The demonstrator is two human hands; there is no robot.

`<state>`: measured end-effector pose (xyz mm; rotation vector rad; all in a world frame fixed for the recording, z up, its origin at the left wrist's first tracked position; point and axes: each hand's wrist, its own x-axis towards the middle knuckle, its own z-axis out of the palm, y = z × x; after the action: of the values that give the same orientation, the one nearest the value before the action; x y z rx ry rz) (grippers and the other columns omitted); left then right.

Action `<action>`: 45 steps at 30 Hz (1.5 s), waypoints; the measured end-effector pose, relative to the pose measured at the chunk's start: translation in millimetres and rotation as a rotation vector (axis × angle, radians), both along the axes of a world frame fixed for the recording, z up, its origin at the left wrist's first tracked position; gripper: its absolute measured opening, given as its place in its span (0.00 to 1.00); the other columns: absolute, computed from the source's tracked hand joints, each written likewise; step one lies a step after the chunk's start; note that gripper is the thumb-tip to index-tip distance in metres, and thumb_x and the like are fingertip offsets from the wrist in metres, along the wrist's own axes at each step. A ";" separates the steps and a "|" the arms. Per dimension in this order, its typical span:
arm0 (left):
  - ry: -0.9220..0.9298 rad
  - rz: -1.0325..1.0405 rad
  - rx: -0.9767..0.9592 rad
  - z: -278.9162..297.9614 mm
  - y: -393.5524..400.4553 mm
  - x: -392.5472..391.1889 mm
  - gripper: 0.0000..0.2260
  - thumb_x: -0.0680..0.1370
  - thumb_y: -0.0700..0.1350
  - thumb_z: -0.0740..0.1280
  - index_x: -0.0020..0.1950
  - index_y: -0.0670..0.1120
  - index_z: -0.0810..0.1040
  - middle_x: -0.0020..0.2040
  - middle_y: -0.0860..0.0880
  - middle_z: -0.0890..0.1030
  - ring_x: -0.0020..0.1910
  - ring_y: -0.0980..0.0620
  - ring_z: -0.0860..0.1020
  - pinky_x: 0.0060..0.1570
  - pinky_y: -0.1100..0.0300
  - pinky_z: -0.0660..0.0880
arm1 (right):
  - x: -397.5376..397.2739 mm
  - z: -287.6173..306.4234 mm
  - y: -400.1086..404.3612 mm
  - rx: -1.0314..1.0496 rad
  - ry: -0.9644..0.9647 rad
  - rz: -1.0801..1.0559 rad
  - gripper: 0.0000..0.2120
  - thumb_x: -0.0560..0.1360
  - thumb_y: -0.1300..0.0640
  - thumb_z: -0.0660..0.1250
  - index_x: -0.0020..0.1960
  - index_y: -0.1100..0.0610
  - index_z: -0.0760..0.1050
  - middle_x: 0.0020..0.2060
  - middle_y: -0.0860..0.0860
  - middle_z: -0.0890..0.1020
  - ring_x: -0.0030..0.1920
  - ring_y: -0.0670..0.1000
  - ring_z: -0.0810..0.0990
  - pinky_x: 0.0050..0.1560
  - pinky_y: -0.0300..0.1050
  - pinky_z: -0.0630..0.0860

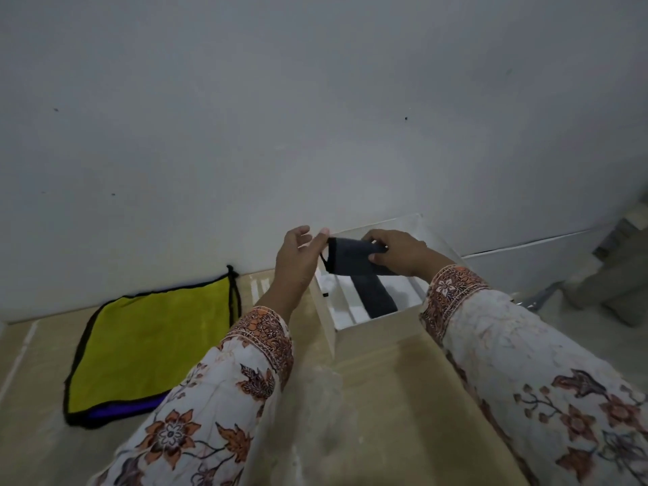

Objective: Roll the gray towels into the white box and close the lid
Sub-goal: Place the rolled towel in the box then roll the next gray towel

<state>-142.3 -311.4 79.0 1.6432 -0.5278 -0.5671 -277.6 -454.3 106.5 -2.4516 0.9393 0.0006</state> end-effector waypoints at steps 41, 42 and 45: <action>-0.492 -0.466 0.556 -85.8 -98.3 -9.6 0.21 0.79 0.46 0.63 0.71 0.47 0.67 0.67 0.44 0.73 0.60 0.45 0.76 0.61 0.56 0.70 | 4.8 -112.0 -93.6 -0.321 0.137 -0.131 0.13 0.76 0.63 0.59 0.59 0.61 0.72 0.53 0.59 0.79 0.55 0.61 0.79 0.52 0.53 0.77; -0.511 -0.475 0.573 -86.2 -98.4 -9.6 0.20 0.79 0.46 0.63 0.71 0.47 0.67 0.67 0.44 0.73 0.61 0.45 0.76 0.62 0.56 0.69 | 4.7 -114.1 -95.3 -0.276 0.123 -0.125 0.13 0.76 0.63 0.59 0.59 0.60 0.74 0.54 0.59 0.79 0.56 0.61 0.79 0.55 0.53 0.77; -0.544 -0.514 0.623 -88.0 -101.1 -10.8 0.20 0.80 0.43 0.61 0.72 0.47 0.68 0.69 0.44 0.72 0.66 0.44 0.73 0.65 0.55 0.68 | 4.3 -122.0 -96.6 -0.128 0.099 -0.140 0.16 0.76 0.64 0.61 0.63 0.60 0.75 0.59 0.60 0.79 0.59 0.60 0.77 0.59 0.50 0.74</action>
<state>-153.2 -412.5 -9.0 2.2865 -1.2949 -0.6998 -273.3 -550.9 -15.5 -2.5153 1.1866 0.0139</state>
